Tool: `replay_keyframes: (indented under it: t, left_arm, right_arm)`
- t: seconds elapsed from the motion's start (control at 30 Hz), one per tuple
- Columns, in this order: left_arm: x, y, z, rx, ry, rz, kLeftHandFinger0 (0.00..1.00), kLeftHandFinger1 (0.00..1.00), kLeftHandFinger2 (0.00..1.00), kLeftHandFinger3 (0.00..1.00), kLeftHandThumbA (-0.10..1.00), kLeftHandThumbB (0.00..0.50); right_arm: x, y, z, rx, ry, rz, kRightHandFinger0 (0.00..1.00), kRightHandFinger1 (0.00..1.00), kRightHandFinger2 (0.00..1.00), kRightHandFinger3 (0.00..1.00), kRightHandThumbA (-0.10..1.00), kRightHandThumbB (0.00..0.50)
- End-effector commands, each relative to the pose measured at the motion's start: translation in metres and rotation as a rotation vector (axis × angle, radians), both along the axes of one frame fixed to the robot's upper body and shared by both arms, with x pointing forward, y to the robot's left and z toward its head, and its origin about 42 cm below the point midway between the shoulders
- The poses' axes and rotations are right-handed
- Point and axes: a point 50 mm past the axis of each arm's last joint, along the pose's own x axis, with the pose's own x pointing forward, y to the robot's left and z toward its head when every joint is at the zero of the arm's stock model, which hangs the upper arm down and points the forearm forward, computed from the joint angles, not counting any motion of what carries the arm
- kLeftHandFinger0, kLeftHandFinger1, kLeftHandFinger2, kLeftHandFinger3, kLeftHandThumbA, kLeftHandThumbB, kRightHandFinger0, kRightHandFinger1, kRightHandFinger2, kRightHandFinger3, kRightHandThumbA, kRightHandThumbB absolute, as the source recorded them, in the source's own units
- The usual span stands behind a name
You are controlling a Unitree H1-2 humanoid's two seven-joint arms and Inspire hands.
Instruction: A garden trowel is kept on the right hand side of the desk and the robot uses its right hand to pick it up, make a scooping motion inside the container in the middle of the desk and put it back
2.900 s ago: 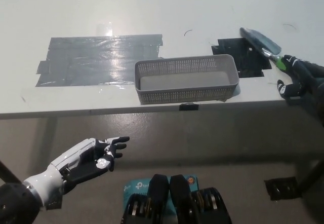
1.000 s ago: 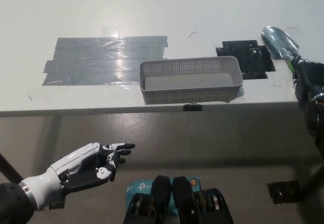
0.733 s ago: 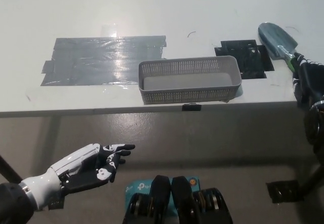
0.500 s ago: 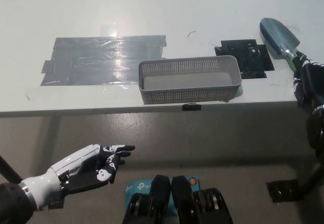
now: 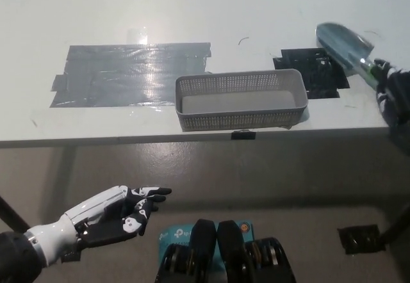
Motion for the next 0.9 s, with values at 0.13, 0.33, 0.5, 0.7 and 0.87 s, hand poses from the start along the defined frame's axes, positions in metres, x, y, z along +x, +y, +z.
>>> replay_keyframes:
  t: [0.13, 0.33, 0.5, 0.7, 0.87]
  left_arm:
    - [0.006, 0.008, 0.007, 0.041, -0.012, -0.002, 1.00, 1.00, 1.00, 1.00, 1.00, 0.241]
    - [0.003, 0.010, 0.003, 0.048, -0.013, -0.002, 1.00, 1.00, 1.00, 1.00, 1.00, 0.268]
    - [0.003, 0.011, 0.002, 0.051, -0.003, -0.001, 1.00, 1.00, 1.00, 1.00, 1.00, 0.267]
    - [0.005, 0.009, 0.004, 0.055, -0.019, 0.000, 1.00, 1.00, 1.00, 1.00, 1.00, 0.214]
    - [0.006, 0.007, 0.006, 0.060, -0.020, -0.002, 1.00, 1.00, 1.00, 1.00, 1.00, 0.191]
  right_arm:
    - [0.003, -0.024, 0.105, -0.084, -0.165, 0.127, 0.00, 0.04, 0.33, 0.04, -0.10, 0.000]
    - [-0.004, -0.013, 0.127, -0.075, -0.238, 0.194, 0.00, 0.02, 0.34, 0.06, -0.10, 0.011]
    - [-0.015, 0.001, 0.128, -0.097, -0.259, 0.362, 0.00, 0.03, 0.39, 0.07, -0.10, 0.007]
    - [-0.037, 0.027, 0.133, -0.109, -0.173, 0.472, 0.00, 0.20, 0.55, 0.51, -0.10, 0.000]
    - [-0.052, 0.038, 0.128, -0.172, -0.122, 0.562, 0.00, 0.25, 0.66, 0.66, -0.10, 0.060]
